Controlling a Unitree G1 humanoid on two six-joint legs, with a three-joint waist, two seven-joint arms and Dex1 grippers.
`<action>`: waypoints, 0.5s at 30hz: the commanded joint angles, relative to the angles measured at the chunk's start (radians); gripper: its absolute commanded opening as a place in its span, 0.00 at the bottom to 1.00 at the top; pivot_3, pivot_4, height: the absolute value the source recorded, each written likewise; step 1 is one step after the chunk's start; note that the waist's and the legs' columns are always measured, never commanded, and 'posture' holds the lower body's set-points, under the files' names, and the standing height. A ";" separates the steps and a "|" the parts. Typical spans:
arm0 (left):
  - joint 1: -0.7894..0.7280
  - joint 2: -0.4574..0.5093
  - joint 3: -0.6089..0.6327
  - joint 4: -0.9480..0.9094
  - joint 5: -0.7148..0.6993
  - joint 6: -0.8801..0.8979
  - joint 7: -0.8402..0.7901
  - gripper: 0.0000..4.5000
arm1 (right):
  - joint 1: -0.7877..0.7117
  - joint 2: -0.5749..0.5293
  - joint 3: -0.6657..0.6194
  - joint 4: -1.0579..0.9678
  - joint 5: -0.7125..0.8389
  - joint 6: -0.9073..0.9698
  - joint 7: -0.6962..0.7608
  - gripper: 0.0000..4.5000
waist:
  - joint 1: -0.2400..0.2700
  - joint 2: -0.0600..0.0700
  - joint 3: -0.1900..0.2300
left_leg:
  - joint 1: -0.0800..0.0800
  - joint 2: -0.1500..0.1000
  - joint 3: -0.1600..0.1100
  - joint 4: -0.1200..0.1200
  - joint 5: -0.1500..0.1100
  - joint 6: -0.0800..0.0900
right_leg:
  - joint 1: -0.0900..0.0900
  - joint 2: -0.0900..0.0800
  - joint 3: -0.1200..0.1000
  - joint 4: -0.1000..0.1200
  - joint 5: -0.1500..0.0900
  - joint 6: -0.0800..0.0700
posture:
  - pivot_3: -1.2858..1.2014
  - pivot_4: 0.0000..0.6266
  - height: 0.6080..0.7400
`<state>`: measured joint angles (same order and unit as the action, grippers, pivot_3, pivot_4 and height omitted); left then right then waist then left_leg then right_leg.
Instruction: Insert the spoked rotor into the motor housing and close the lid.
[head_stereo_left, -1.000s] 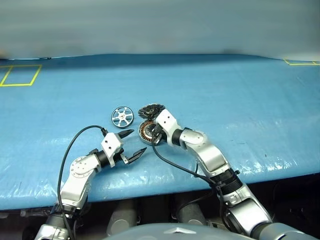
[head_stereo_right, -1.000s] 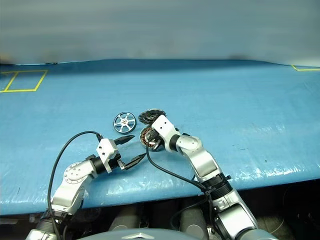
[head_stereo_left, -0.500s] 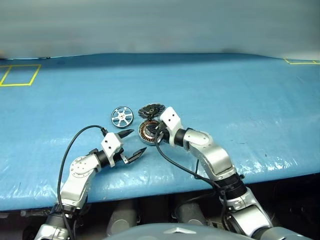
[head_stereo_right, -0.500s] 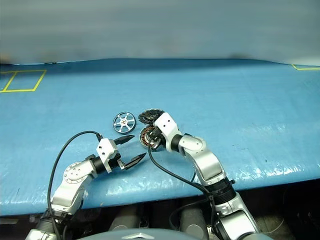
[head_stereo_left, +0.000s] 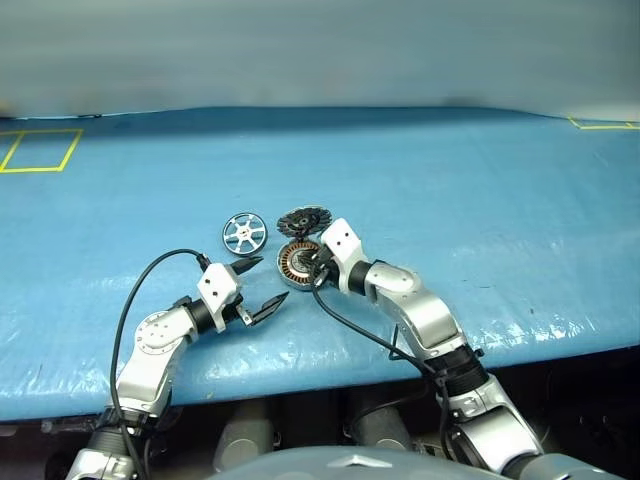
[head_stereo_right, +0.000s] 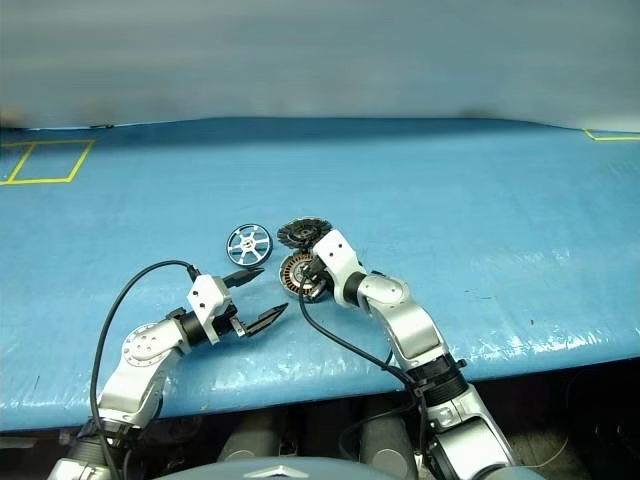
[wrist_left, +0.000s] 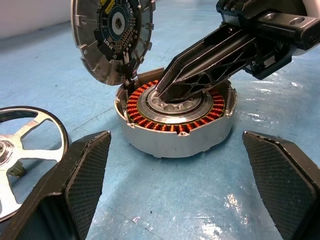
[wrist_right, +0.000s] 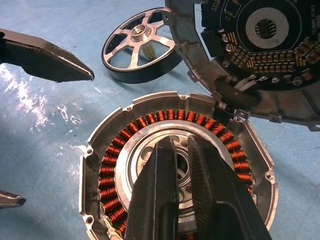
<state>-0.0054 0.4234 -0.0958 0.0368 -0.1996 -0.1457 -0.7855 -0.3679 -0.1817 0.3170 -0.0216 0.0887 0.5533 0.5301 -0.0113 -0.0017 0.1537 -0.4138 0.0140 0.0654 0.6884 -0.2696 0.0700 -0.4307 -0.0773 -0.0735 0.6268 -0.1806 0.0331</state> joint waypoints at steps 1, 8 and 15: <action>0.003 0.002 0.012 -0.048 -0.009 -0.016 0.002 1.00 | 0.007 0.005 -0.002 -0.010 0.006 -0.002 0.003 0.11 | 0.000 0.000 0.000 | 0.000 0.000 0.000 0.000 0.000 0.000 | 0.000 0.000 0.000 0.000 0.000 0.000 | 0.52 0.24 1.00; -0.013 0.010 0.037 -0.042 -0.005 -0.009 0.019 1.00 | -0.004 0.013 -0.049 -0.120 0.053 0.014 0.007 0.11 | 0.000 0.000 0.000 | -0.002 0.000 0.000 0.000 0.000 0.000 | -0.001 0.000 0.000 0.000 0.000 -0.001 | 0.52 0.24 1.00; -0.038 0.017 0.045 -0.016 0.022 -0.029 0.042 1.00 | 0.007 0.005 -0.042 -0.118 0.053 0.011 0.011 0.30 | 0.001 0.000 0.000 | -0.001 0.000 0.000 -0.001 0.000 0.000 | 0.000 0.000 0.000 0.000 0.000 0.000 | 0.52 0.24 1.00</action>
<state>-0.0265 0.4349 -0.0601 0.0371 -0.1908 -0.1470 -0.7511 -0.3595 -0.1773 0.2865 -0.1127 0.1294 0.5768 0.5389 -0.0107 -0.0016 0.1539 -0.4153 0.0138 0.0653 0.6878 -0.2696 0.0699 -0.4311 -0.0774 -0.0736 0.6267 -0.1804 0.0328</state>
